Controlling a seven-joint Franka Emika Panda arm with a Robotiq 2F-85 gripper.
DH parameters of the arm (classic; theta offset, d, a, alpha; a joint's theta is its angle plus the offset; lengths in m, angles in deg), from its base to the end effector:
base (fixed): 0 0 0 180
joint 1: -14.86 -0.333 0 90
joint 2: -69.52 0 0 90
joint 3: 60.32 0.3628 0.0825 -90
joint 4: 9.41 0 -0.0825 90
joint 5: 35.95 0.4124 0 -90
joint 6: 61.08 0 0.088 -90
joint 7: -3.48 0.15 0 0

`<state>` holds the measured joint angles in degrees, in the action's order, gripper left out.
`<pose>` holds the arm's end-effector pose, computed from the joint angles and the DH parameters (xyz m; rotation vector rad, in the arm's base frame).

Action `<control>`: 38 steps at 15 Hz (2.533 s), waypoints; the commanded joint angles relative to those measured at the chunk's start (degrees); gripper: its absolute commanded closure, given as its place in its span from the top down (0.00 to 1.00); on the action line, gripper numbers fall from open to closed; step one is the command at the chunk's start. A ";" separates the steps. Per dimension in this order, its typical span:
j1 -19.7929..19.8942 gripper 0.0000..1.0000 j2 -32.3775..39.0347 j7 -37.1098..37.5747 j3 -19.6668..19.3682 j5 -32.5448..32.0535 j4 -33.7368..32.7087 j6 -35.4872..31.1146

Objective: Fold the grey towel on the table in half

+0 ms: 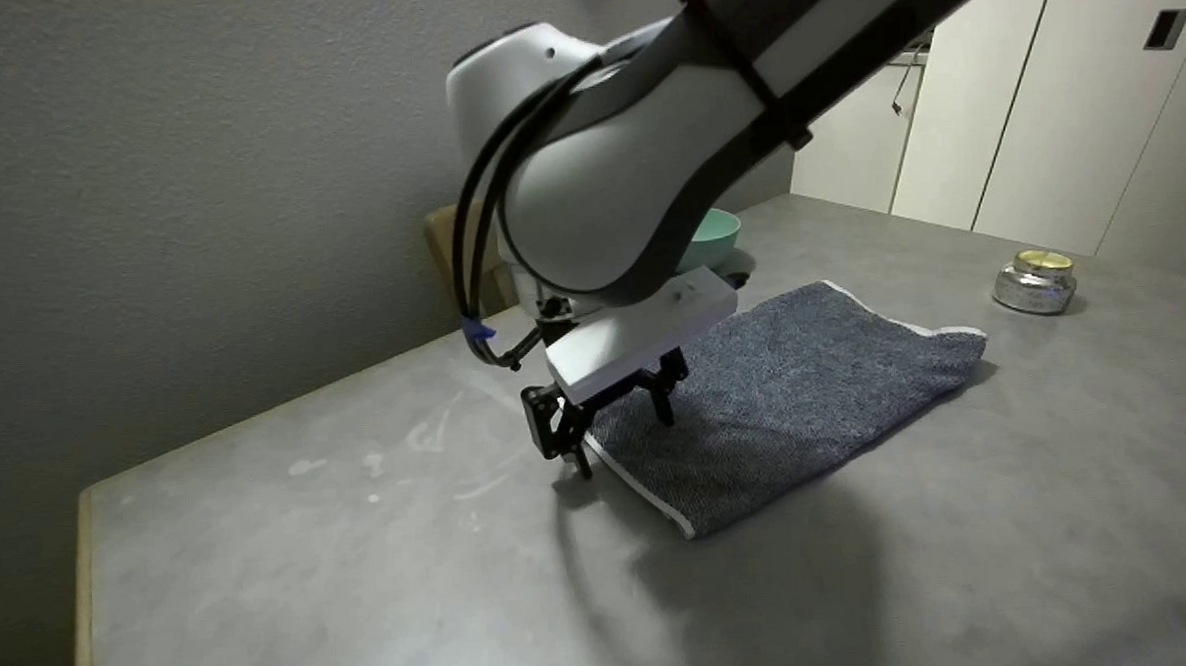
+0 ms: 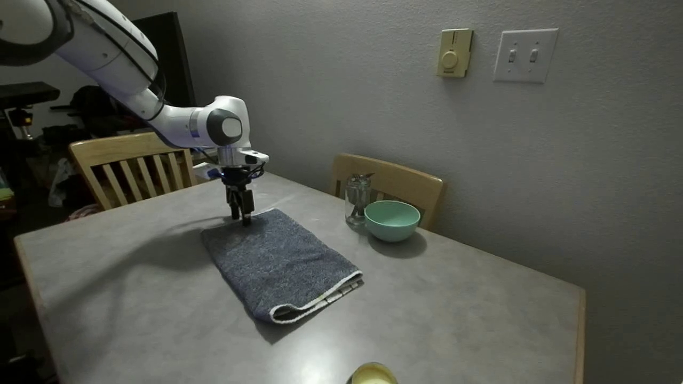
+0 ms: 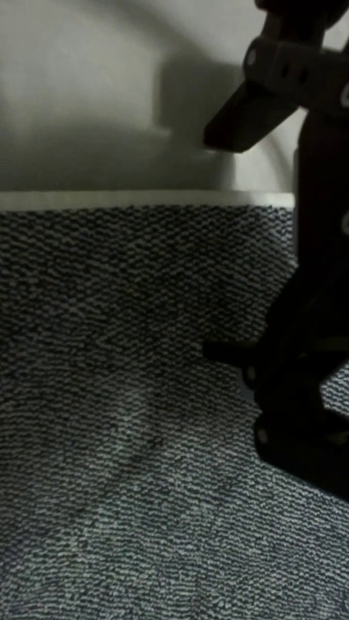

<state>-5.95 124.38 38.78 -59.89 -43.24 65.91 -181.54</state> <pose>0.7260 0.2695 0.1091 2.9604 -0.2585 -0.1534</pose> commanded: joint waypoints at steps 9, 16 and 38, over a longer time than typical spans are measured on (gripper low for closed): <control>-2.65 1.00 4.68 -2.71 -2.48 -2.61 -8.40 8.81; -6.23 1.00 5.85 0.16 -5.71 -9.28 -10.11 13.77; -5.84 0.02 8.28 -5.72 -3.03 -9.62 -15.33 18.83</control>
<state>-12.46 131.66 37.51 -64.55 -53.65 52.82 -164.13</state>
